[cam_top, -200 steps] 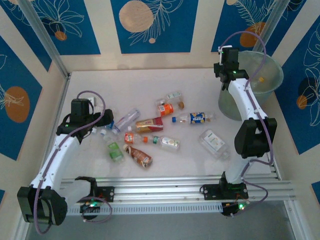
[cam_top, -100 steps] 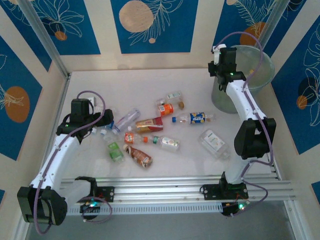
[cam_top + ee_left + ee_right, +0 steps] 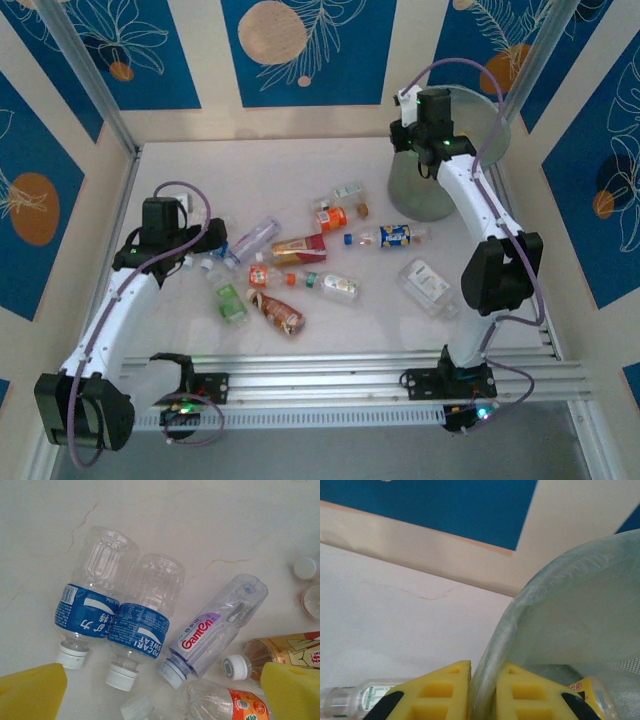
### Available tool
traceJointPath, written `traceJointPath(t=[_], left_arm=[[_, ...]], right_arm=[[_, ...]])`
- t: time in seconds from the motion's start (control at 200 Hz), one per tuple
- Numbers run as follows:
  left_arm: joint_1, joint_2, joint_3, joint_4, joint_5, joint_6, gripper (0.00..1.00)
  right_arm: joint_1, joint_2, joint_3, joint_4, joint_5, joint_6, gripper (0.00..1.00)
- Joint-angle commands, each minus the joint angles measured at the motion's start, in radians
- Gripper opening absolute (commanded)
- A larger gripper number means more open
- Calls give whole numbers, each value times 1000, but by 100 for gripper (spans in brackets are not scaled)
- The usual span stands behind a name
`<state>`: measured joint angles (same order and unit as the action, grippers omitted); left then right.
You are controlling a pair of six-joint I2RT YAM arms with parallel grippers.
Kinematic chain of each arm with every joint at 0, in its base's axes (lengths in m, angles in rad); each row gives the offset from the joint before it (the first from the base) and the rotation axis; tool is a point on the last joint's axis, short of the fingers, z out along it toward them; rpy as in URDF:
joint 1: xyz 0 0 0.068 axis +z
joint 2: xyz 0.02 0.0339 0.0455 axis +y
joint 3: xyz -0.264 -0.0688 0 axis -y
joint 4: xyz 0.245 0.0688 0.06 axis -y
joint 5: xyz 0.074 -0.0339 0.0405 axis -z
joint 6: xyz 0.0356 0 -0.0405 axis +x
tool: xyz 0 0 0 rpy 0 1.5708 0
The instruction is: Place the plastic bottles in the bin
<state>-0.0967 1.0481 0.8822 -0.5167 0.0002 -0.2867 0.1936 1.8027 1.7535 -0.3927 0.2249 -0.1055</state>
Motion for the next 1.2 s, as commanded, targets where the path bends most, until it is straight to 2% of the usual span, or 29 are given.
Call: traceJointPath(t=[0.0, 0.35, 0.92, 1.03, 1.195], left_arm=[[-8, -17, 31, -3, 14, -18, 100], [-8, -15, 40, -2, 12, -23, 100], [-8, -11, 47, -1, 14, -43, 99], [-8, -2, 51, -1, 11, -52, 100], [-8, 14, 60, -15, -5, -63, 99]], right_arm=[[15, 18, 71, 33, -96, 13, 0], [84, 59, 151, -37, -120, 5, 0], [174, 78, 178, -121, -8, -27, 0], [183, 74, 170, -121, -3, -29, 9], [185, 79, 175, -121, 31, -27, 42]])
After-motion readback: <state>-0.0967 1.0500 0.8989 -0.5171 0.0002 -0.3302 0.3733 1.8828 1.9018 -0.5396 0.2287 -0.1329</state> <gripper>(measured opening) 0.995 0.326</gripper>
